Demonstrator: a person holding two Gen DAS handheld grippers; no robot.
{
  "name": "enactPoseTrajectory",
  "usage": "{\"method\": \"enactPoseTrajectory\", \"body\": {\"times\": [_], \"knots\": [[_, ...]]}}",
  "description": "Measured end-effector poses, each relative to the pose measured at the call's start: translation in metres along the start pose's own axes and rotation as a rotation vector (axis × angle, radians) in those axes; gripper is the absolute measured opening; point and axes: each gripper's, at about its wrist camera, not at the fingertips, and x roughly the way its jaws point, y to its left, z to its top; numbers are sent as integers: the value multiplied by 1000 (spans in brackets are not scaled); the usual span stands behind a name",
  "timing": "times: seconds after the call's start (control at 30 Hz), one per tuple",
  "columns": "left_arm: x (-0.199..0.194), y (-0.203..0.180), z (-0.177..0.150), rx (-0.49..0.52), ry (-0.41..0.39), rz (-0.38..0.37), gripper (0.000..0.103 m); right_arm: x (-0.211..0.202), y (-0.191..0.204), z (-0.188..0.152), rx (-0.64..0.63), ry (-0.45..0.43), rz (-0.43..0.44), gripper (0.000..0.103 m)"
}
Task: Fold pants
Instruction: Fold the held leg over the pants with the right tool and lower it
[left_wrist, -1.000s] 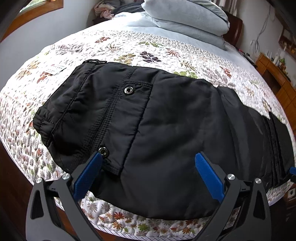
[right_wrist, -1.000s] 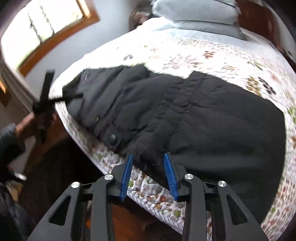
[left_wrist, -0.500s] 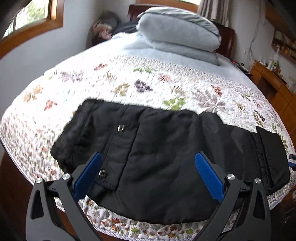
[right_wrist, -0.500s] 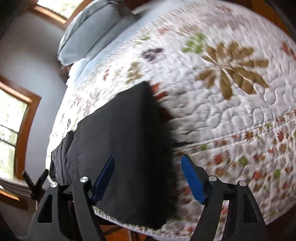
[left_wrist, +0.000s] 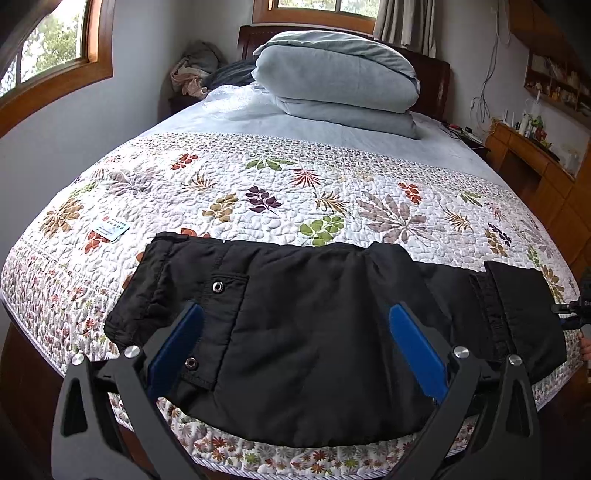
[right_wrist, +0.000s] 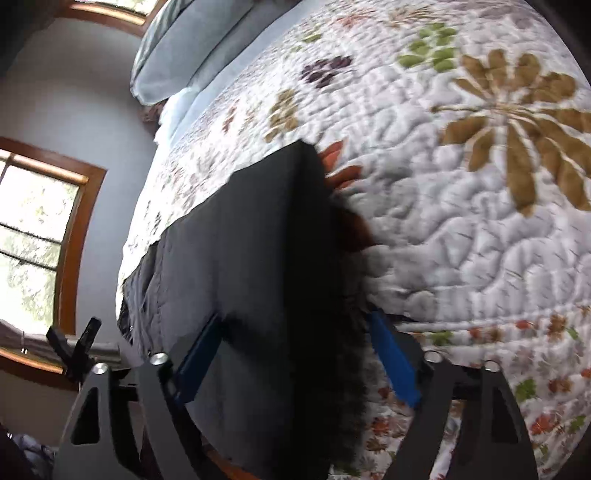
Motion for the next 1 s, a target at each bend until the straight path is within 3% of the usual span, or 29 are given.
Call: {"method": "enactPoseTrajectory", "body": {"times": [0.23,0.47,0.7,0.8,1.0], "knots": [[17,9,-10,-43,64,3,100,5,10,5,-50,11,-15,49],[43,24,-30,-50,139,62,100,-1,14,3,-97,-5,-39,32],[72,37,-47,-58,212,85,100,-5,18,7,-129,0,-56,24],[80,30,-51,-9,201,118,100,-4,17,12,-124,5,-79,20],[93,21,-48,-2,201,97,100,-7,13,23,-110,-8,-90,18]]}}
